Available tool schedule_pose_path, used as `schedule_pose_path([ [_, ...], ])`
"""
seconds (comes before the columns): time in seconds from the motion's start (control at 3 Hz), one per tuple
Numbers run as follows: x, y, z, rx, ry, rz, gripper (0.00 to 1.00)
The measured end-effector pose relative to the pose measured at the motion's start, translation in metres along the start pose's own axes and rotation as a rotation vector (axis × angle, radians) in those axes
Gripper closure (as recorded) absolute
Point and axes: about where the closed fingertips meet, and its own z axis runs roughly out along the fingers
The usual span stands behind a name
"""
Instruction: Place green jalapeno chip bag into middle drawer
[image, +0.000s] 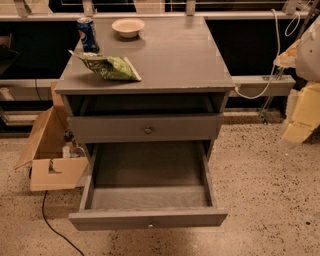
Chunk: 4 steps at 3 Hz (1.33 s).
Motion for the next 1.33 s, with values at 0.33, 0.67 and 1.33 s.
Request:
schedule_pose_path([
  [0.33,0.0,0.0,0.0,0.0,0.0,0.0,0.0],
  [0.67,-0.021,-0.03,0.008,0.044,-0.051,-0.005,0.0],
  [1.33,-0.088,-0.097,0.037,0.118,-0.286,0.095,0.0],
])
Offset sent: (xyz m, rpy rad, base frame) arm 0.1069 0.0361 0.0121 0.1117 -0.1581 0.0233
